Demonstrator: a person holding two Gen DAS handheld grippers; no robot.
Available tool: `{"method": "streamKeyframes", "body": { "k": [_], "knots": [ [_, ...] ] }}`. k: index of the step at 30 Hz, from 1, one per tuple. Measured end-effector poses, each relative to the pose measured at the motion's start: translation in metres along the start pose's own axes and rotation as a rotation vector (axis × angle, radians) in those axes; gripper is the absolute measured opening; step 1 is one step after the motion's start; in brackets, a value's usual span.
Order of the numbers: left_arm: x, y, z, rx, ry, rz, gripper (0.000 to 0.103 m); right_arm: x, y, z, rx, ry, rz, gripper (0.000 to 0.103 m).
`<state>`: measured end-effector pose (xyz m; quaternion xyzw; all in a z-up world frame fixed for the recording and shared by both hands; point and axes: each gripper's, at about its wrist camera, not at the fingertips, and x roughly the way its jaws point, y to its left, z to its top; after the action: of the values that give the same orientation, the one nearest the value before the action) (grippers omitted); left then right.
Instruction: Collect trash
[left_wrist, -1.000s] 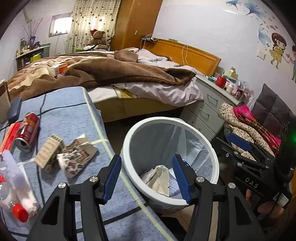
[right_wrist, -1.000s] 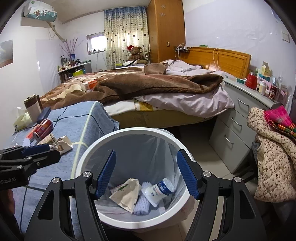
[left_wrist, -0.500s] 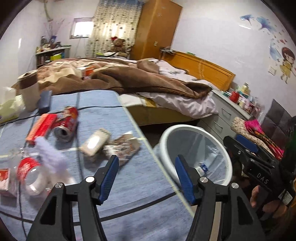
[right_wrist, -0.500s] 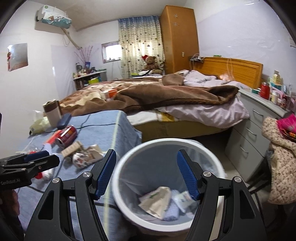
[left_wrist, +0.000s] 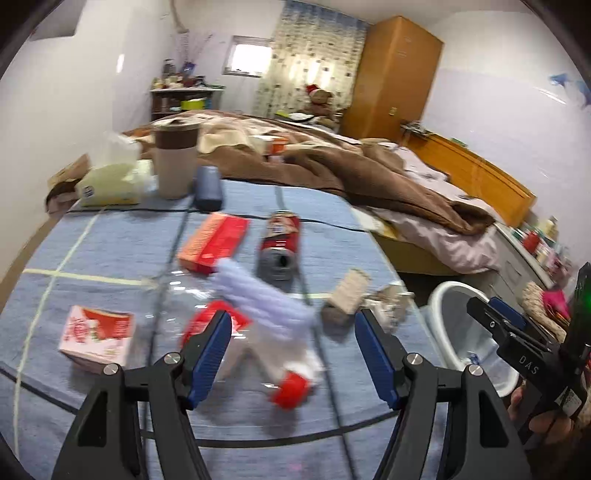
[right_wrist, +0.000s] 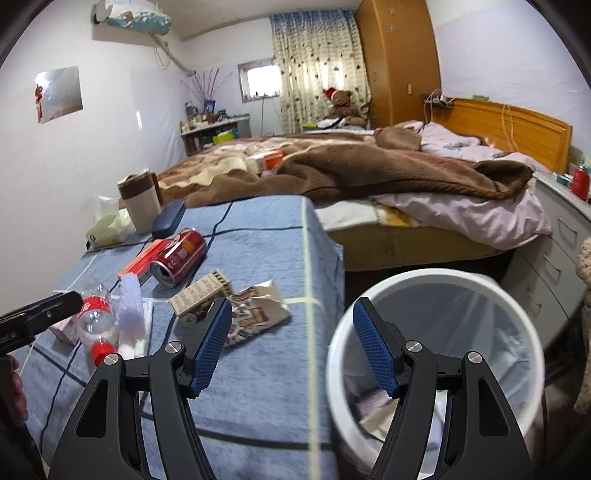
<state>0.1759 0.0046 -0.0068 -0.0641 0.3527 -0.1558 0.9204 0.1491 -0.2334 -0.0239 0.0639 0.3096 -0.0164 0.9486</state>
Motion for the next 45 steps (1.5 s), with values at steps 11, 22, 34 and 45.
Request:
{"method": "streamKeyframes", "body": {
  "k": [11,22,34,45],
  "knots": [
    [0.014,0.051,0.000,-0.136,0.047,0.051,0.071,0.039,0.017,0.005,0.025,0.096,-0.032,0.070],
    [0.040,0.062,0.001,-0.206,0.113,0.058,0.075,0.072,0.016,0.004,0.105,0.213,-0.036,0.069],
    [0.061,0.049,0.001,-0.159,0.180,0.065,0.075,0.079,0.037,0.000,0.017,0.249,0.046,0.066],
    [0.058,0.059,-0.014,-0.080,0.230,0.167,0.075,0.057,0.041,-0.014,-0.018,0.256,0.091,0.068]
  ]
}}
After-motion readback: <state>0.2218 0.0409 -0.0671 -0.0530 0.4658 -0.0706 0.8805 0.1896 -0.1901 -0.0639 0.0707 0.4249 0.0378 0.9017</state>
